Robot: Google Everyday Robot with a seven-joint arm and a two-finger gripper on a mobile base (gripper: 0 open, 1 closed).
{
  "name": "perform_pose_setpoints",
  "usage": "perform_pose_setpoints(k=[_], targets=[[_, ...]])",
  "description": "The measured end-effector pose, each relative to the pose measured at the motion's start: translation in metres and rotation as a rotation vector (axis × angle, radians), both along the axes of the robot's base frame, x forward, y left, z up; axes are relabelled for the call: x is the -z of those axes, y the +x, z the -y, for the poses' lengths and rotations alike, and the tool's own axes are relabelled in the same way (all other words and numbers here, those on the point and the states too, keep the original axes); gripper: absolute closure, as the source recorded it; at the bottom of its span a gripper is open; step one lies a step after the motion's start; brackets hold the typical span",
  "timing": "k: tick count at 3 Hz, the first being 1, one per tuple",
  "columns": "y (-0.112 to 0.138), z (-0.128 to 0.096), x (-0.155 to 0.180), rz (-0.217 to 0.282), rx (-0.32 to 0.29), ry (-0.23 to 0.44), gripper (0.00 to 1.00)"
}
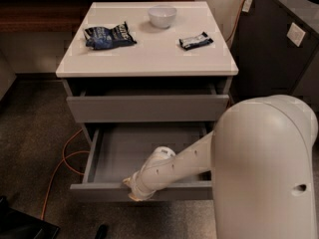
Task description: Open middle drawer
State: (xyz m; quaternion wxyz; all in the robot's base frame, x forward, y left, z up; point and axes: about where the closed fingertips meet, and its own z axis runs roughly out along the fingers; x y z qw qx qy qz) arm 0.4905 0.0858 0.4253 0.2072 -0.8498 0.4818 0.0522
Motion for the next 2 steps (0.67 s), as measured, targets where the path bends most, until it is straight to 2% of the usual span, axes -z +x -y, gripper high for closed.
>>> perform_pose_setpoints(k=[1, 2], targets=[[-0.0003, -0.0001, 0.0003, -0.001, 0.000, 0.000, 0.98], [-0.0006, -0.0003, -0.0003, -0.001, -0.001, 0.000, 0.68]])
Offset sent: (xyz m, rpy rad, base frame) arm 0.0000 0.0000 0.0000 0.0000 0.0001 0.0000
